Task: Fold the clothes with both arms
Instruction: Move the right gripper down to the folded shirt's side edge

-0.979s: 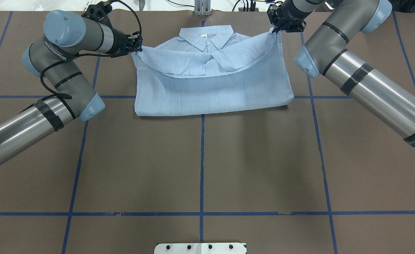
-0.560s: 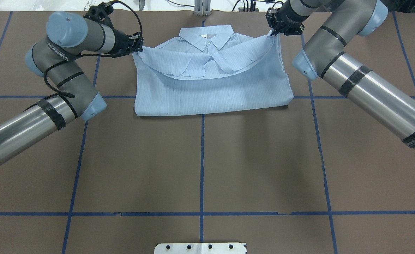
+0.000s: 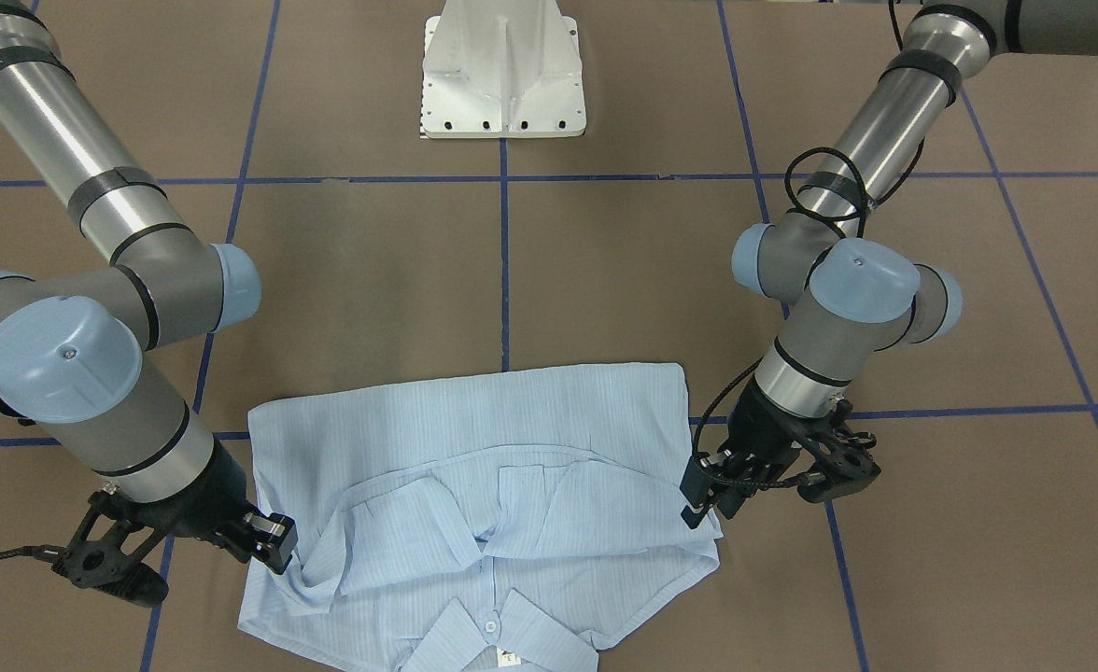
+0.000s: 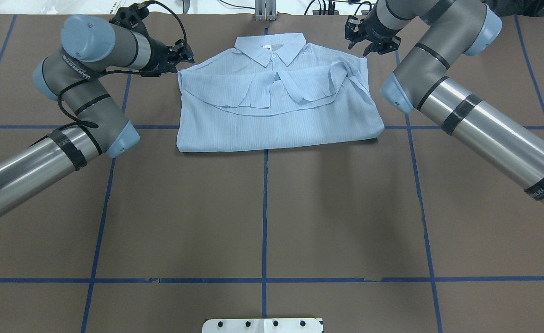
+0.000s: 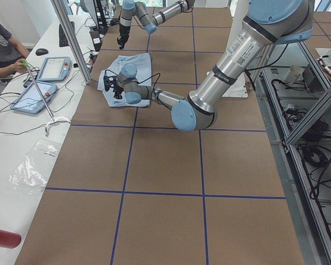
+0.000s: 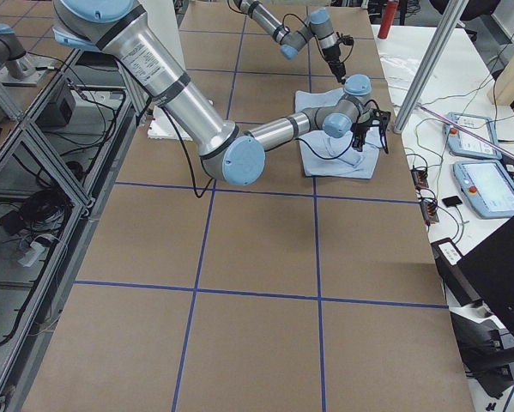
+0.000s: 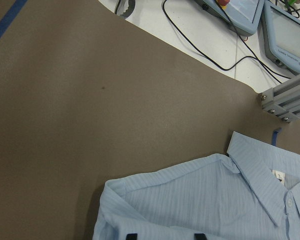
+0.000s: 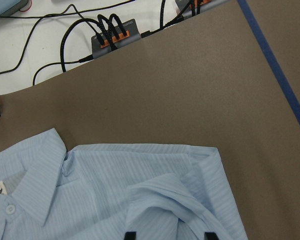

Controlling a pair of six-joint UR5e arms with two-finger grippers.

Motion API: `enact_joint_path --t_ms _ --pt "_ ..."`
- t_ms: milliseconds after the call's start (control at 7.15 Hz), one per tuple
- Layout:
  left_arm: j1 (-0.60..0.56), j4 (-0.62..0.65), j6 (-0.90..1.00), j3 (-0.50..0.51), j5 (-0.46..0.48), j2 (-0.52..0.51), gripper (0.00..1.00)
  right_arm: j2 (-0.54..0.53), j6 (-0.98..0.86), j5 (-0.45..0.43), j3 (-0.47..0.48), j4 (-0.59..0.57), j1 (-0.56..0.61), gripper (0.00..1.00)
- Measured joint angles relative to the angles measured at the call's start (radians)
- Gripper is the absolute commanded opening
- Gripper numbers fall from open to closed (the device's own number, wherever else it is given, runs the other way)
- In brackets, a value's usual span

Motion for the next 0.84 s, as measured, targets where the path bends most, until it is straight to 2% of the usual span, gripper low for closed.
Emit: enact_joint_path --t_ms 280,699,839 --pt "-0.003 0.005 0.000 -0.013 -0.001 0.003 1.00 -0.096 -0.028 0.003 0.067 0.047 -0.015 1.00" --pt "-0.005 0.013 -0.008 -0.049 -0.002 0.010 1.00 -0.282 -0.032 -0.005 0.233 0.070 -0.109 1.00" --pt "-0.005 0.014 -0.009 -0.056 -0.002 0.013 1.00 -0.315 -0.033 -0.005 0.257 0.070 -0.129 0.96"
